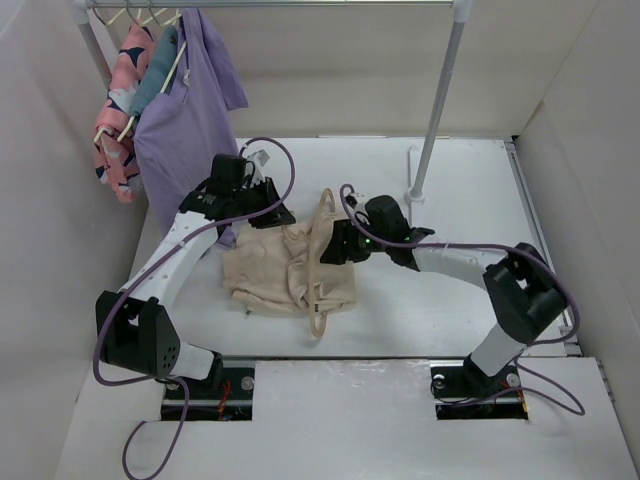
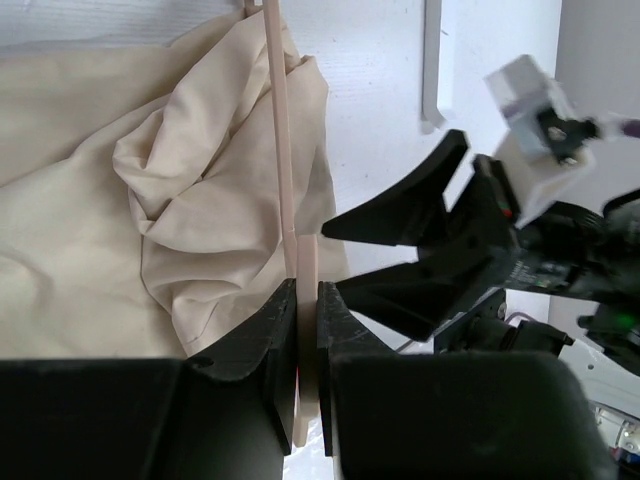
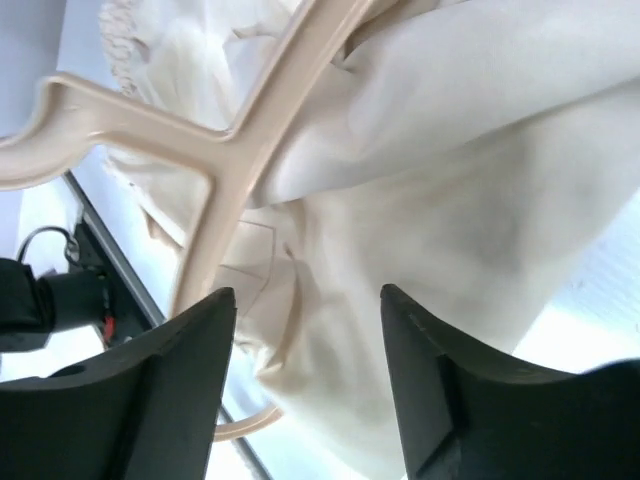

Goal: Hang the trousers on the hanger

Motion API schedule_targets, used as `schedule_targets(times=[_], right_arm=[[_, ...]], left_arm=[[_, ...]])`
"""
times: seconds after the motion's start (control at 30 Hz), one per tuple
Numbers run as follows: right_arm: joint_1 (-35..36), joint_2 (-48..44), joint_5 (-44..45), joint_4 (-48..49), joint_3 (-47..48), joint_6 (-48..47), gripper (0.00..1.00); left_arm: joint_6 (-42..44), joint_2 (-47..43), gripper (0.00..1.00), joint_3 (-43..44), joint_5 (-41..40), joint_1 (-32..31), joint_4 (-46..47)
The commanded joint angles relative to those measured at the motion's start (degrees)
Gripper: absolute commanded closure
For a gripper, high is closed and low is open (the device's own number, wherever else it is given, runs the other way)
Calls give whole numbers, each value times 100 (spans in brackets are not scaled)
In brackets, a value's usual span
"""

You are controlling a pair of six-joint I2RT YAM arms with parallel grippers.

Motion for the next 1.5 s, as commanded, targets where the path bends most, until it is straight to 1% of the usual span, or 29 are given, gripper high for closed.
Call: schedule_targets(times=[0.0,0.03,0.13,0.2,0.27,0.3,0.33,0.4,0.5,0.53,0.57,0.63,0.77,0.83,0.87,0.9,0.93,0.97,1.0,1.07,1.13,1.17,1.2,1.23,1.27,1.33,1.37,1.4,1.47], right_arm=[[54,-446,476,-468,61,-269,33],[124,-534,589,-469,122,-269,29],[378,-763,730,-591,245,-269,28],[641,-764,818,-592,455,-76,28],[861,-527,1167,-653,684,56,27],[1028,-413,1344,-906,833,56,27],[1029,-160,1511,-1056,1104,135,27],[1091,105,1758,-1294,1317,293,27],[1091,536,1820,-1540,1589,408,27],[1091,624,1933,-1811,1695,408,27],[1091,695,2004,-1909,1843,460,27],[1091,766,2162,-2033,1897,549,30],[1091,766,2049,-2165,1950,776,31],[1091,766,1987,-2113,1890,829,41],[1091,766,1926,-2113,1889,830,59],[1091,766,1926,-2113,1828,882,69],[1091,766,1926,-2113,1827,944,79],[1039,766,1865,-2113,1827,1005,98],[934,766,1769,-2191,1827,1084,100],[775,713,1435,-2113,1687,1138,100],[522,555,882,-1596,1329,1199,100],[424,433,671,-1376,1196,1260,100],[336,379,304,-1200,1090,1313,100],[187,379,135,-981,1020,1313,100],[125,301,-15,-909,958,1218,100],[55,229,-244,-908,957,1086,100],[2,142,-323,-856,957,1007,100],[1,72,-403,-856,957,858,100],[-130,10,-649,-795,905,743,100]], left_arm=[[-75,-58,100,231,129,-23,177],[-75,-58,100,231,129,-23,177],[-22,-58,100,231,129,-23,177],[-22,-58,100,231,129,-23,177],[-74,-58,100,231,129,-23,177],[-75,-58,100,231,129,-23,177],[-75,-58,100,231,181,-23,229],[-75,-58,100,231,181,-23,229],[-75,-58,100,231,242,-23,282],[-75,-58,100,231,243,-23,282],[-75,-119,100,178,243,-23,282],[-23,-171,100,117,243,-23,282],[-22,-172,100,116,243,-23,229],[-22,-119,100,116,243,-23,229],[-22,-119,100,116,347,-23,229],[30,-119,97,116,409,-23,229],[178,-58,85,116,488,-23,282],[284,-58,75,116,663,-23,282],[425,-58,57,186,726,-23,282],[723,-119,44,248,779,-23,160],[1338,-215,30,300,727,-23,72],[1566,-373,20,388,665,-23,-85],[1821,-479,16,441,613,-23,-148],[2372,-610,12,494,612,-23,-209],[2656,-951,8,494,542,-23,-210],[3192,-1435,6,390,542,-23,-149],[3603,-1707,9,241,542,-23,-70],[3721,-2197,26,-178,820,-23,-8],[3783,-2465,36,-663,1086,-137,-77]])
